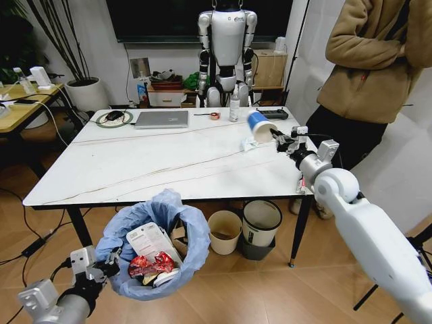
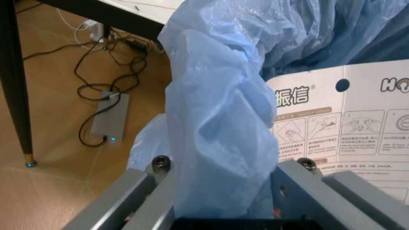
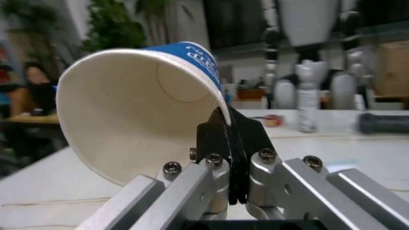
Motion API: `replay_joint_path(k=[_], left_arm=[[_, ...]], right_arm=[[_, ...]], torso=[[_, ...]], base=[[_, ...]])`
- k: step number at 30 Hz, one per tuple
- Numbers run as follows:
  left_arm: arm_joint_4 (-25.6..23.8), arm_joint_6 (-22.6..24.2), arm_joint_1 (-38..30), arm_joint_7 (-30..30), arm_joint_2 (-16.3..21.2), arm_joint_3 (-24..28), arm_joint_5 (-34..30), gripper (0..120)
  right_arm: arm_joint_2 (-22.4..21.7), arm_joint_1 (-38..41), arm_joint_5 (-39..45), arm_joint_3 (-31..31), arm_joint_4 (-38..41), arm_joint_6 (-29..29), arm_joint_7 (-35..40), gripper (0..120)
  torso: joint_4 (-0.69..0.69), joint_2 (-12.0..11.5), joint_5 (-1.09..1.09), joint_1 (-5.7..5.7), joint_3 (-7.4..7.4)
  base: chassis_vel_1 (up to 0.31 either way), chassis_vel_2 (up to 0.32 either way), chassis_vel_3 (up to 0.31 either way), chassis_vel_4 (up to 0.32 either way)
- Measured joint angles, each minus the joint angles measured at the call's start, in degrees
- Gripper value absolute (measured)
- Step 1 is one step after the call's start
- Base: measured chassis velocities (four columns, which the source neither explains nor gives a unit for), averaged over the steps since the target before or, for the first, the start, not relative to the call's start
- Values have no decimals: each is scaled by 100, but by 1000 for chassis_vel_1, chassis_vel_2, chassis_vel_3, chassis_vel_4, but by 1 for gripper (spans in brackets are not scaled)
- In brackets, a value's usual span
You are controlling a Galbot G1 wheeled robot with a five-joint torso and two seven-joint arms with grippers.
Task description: Pick up the trash bin and place the trash from the table into it.
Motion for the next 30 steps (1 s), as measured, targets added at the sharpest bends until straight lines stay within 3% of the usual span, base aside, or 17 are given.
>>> replay_joint_path(k=[6,8,12,19,30], left_arm=[[13,13,19,-14,44,-18,-15,0],[13,14,19,-15,40,-19,-15,0],[-7,20,41,-22,10,-47,-13,0],[-60,30,46,-40,-58,-57,-12,0],[-69,34,48,-43,-131,-26,11,0]], right_arm=[[-146,-666,86,-817,1312,339,-378,0],[-146,-686,83,-888,1358,361,-407,0],[-136,-714,54,-1677,1666,587,-715,0],[-152,-707,-174,-2465,1633,752,-912,0],[-50,-728,-591,-2654,1137,875,-949,0]], torso=[[1,0,1,0,0],[1,0,1,0,0],[2,0,0,0,1],[1,0,0,0,1],[1,-1,1,2,1]], base=[[0,0,0,0],[0,0,0,0],[0,0,0,0],[0,0,0,0],[0,0,0,0]])
